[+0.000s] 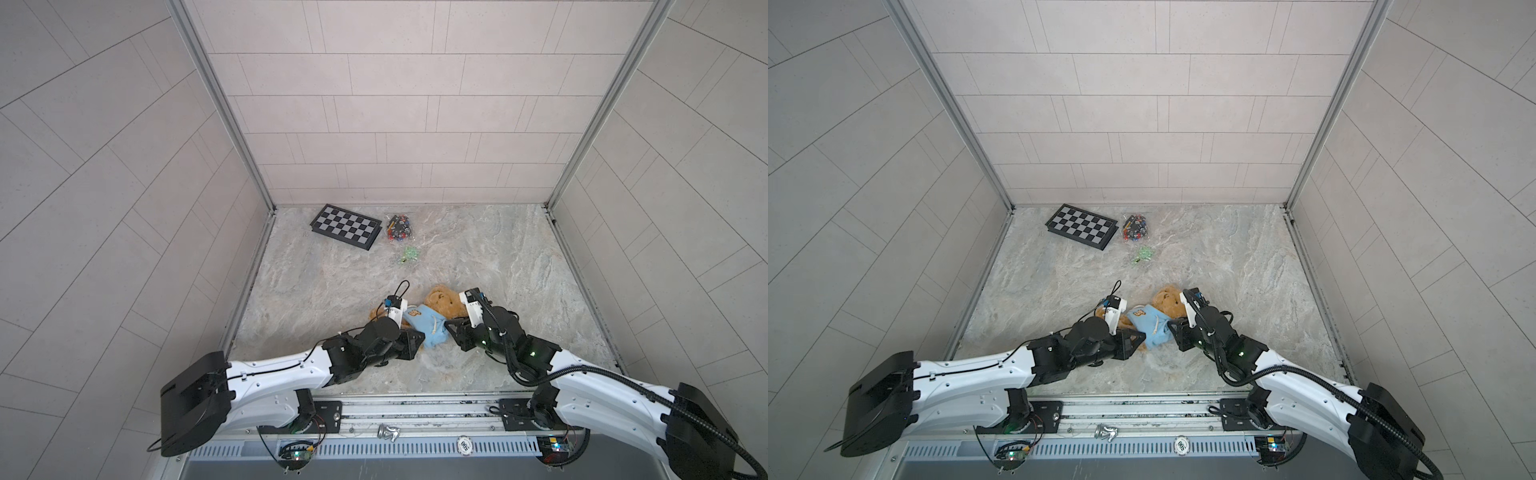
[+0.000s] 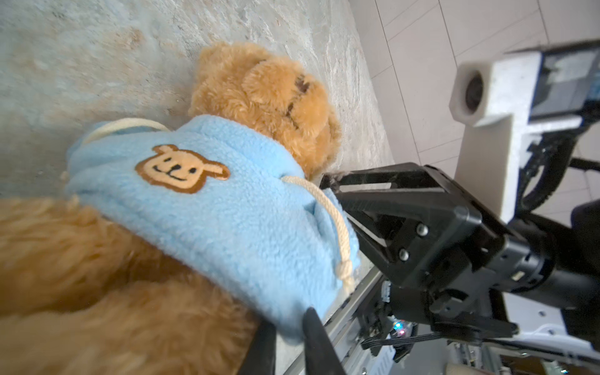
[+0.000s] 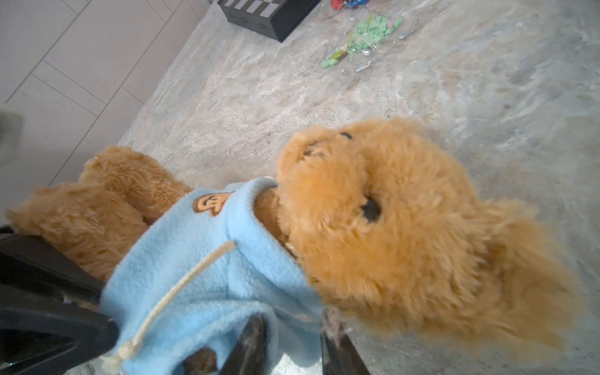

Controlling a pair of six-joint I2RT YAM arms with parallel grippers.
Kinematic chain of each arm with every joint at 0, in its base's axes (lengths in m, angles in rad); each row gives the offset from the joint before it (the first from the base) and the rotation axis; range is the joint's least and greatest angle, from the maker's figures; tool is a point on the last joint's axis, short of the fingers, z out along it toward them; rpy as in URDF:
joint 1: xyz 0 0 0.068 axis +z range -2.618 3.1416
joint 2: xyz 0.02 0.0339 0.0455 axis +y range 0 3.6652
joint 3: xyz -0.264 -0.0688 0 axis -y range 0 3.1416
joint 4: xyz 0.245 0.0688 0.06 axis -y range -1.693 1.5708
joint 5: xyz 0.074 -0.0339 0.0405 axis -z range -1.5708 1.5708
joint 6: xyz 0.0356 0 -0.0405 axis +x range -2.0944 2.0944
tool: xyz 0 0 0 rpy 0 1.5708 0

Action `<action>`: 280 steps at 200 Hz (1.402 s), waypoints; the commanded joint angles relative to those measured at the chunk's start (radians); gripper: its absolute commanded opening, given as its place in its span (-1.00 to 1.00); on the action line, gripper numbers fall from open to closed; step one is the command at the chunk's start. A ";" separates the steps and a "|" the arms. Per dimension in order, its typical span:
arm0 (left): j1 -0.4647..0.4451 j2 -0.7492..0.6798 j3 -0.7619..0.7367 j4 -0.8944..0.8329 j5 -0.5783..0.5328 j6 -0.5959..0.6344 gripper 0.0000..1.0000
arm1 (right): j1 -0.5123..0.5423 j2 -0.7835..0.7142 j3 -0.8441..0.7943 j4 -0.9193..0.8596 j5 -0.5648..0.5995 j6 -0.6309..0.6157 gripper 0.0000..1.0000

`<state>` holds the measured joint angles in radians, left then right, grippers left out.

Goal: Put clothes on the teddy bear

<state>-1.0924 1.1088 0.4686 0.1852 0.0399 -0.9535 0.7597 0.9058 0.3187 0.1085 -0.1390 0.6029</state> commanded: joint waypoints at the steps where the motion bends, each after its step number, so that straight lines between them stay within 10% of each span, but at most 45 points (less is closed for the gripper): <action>1: 0.015 -0.050 -0.007 -0.083 0.006 0.028 -0.45 | -0.004 0.019 -0.001 0.000 -0.023 -0.010 -0.37; 76: 0.163 -0.178 0.172 -0.444 0.099 0.286 -0.41 | 0.008 -0.050 -0.034 0.025 -0.118 -0.017 -0.37; 170: 0.220 0.273 0.398 -0.434 0.224 0.510 0.07 | 0.027 -0.200 -0.052 -0.151 -0.125 0.027 -0.18; 280: -0.001 0.244 0.083 0.097 0.192 0.089 0.05 | -0.178 -0.048 -0.011 -0.118 -0.265 -0.071 -0.20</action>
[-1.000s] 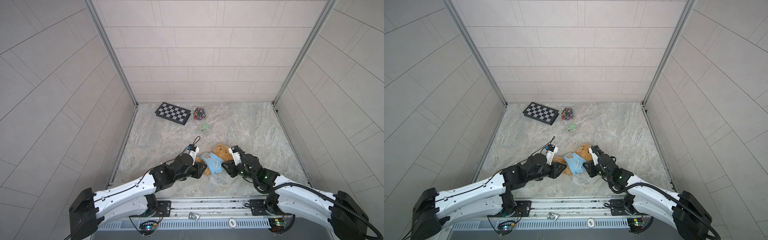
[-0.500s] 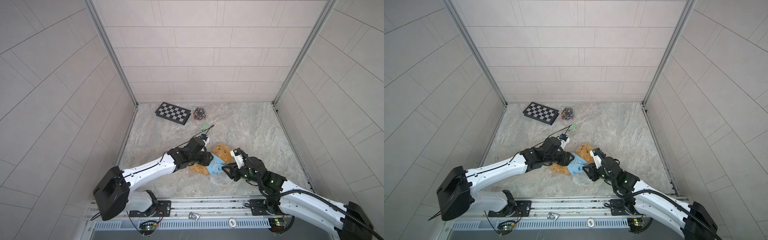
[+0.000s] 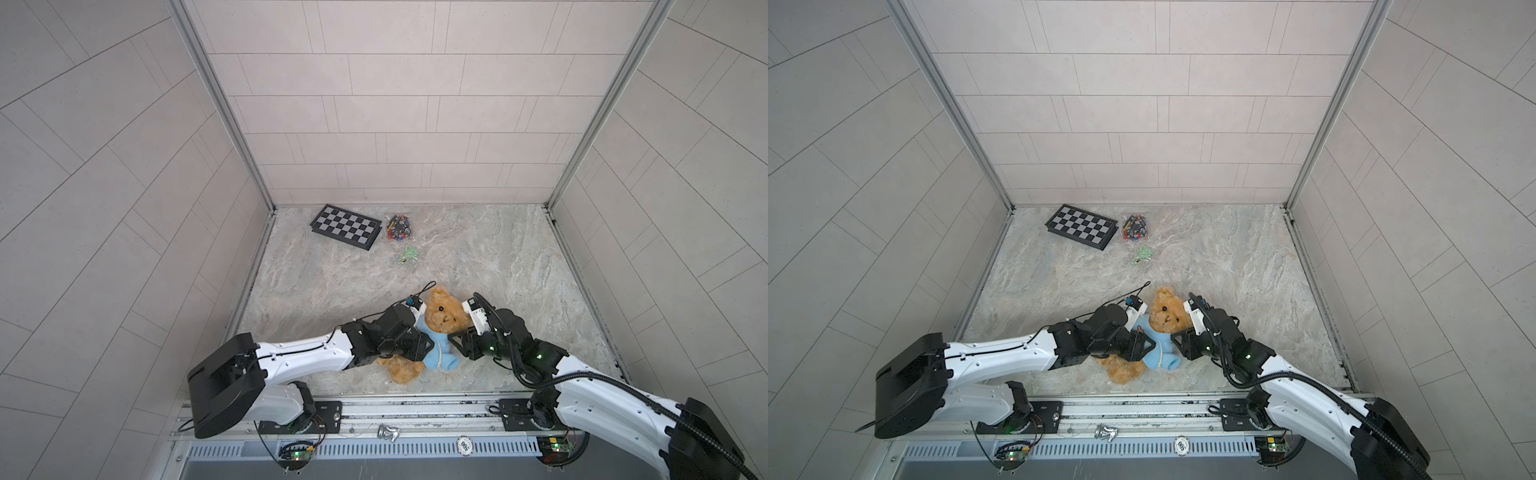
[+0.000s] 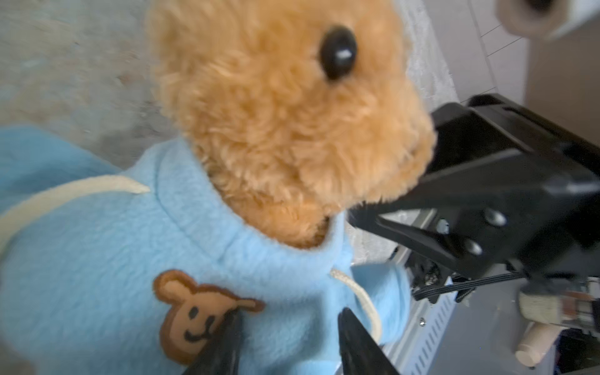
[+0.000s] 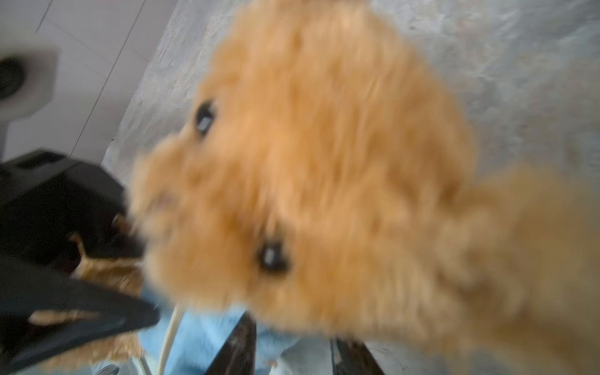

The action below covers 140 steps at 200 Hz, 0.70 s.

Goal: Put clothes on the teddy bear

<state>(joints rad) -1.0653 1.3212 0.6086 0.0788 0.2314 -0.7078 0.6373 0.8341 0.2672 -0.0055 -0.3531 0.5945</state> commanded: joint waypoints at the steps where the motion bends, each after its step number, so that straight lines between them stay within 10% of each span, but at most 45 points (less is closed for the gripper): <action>1: -0.028 0.031 -0.058 0.209 0.001 -0.159 0.05 | -0.058 0.026 0.041 -0.005 -0.053 -0.066 -0.20; 44: 0.014 -0.094 -0.084 0.150 -0.001 -0.123 0.06 | -0.133 0.178 0.132 0.015 -0.104 -0.153 -0.21; 86: 0.271 -0.323 -0.140 -0.098 -0.001 -0.009 -0.05 | -0.165 0.356 0.267 0.016 -0.156 -0.233 -0.24; 140: 0.403 -0.269 -0.213 -0.030 0.088 -0.024 -0.11 | -0.169 0.432 0.437 -0.118 -0.166 -0.307 -0.27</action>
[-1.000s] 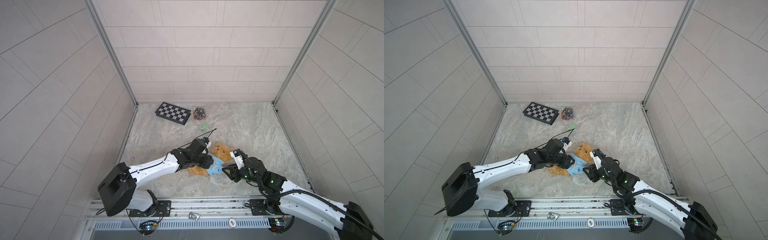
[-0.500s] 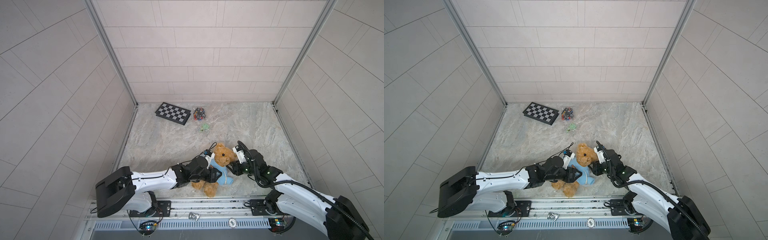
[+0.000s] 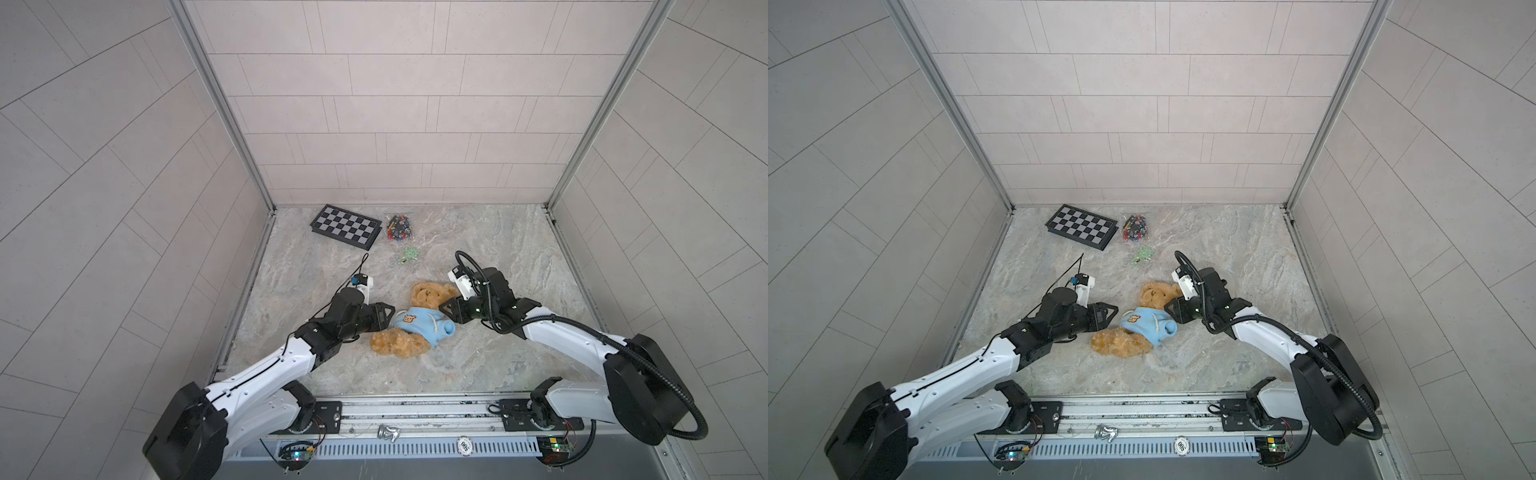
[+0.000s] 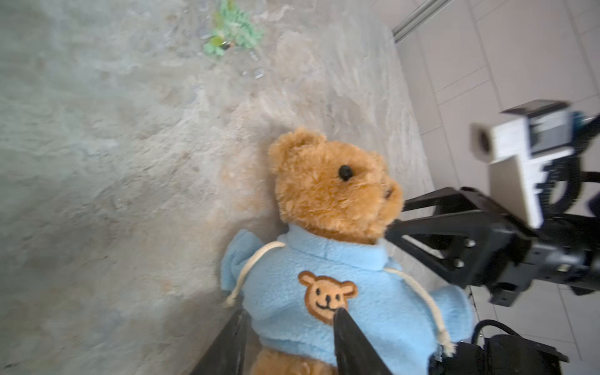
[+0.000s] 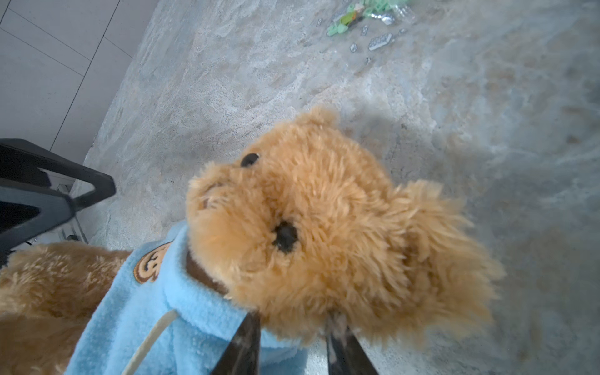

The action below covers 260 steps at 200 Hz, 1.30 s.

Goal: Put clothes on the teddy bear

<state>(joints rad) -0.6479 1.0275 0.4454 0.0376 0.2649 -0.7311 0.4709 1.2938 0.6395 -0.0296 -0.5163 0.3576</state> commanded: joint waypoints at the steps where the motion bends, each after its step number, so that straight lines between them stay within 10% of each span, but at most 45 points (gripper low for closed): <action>1: -0.016 0.024 -0.052 0.015 0.054 -0.006 -0.12 | -0.003 -0.030 0.067 -0.099 -0.001 -0.071 -0.27; 95: -0.420 0.175 -0.059 0.406 -0.132 -0.263 -0.15 | 0.266 -0.322 0.090 -0.309 0.184 0.037 -0.22; 169: -0.430 0.023 -0.184 0.376 -0.216 -0.293 -0.18 | 0.283 -0.117 -0.014 -0.164 0.244 0.033 -0.23; 260: -0.410 -0.238 -0.306 0.191 -0.324 -0.301 -0.86 | 0.169 0.038 -0.038 -0.264 0.301 -0.004 -0.73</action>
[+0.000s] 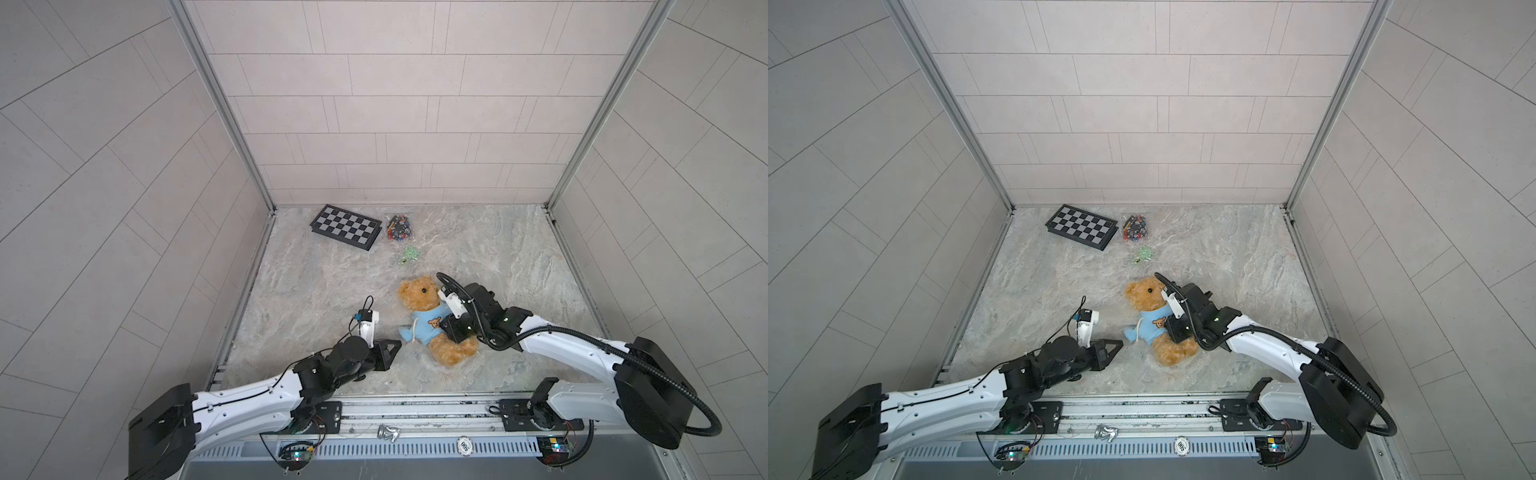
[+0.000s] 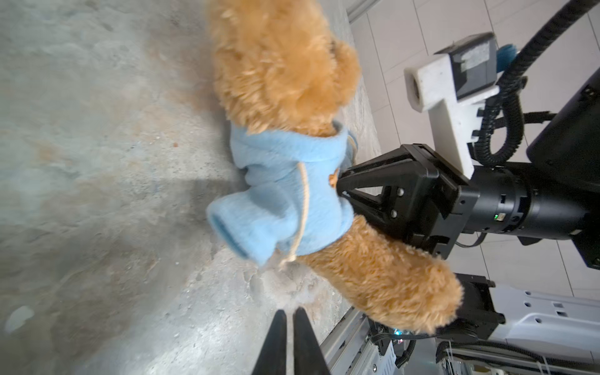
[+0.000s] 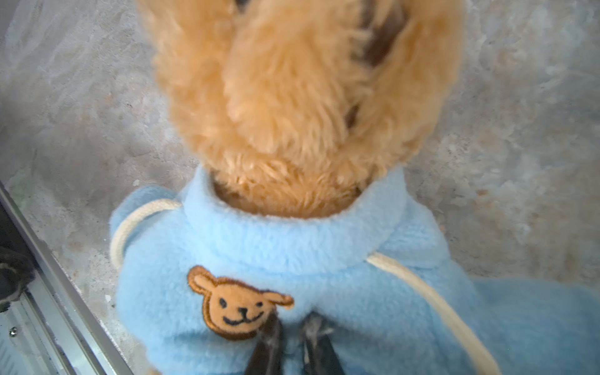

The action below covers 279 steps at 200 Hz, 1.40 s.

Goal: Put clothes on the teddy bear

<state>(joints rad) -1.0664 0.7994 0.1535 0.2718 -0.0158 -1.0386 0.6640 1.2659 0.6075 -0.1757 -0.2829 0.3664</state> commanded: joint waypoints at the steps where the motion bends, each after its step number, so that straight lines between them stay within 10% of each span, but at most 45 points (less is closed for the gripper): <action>1: 0.009 -0.009 -0.013 -0.044 -0.044 0.008 -0.86 | -0.025 0.066 -0.005 -0.120 0.068 -0.012 -0.74; 196: 0.186 0.511 0.193 0.323 0.187 0.088 -1.00 | -0.035 0.046 -0.037 -0.114 0.083 0.019 -0.95; 279: 0.169 0.611 0.226 0.501 0.297 0.021 -0.44 | -0.035 0.050 -0.054 -0.068 0.056 0.037 -0.96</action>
<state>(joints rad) -0.8883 1.3834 0.3534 0.6739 0.2386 -0.9787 0.6334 1.2819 0.6037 -0.1722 -0.2714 0.3935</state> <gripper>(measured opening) 0.250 0.061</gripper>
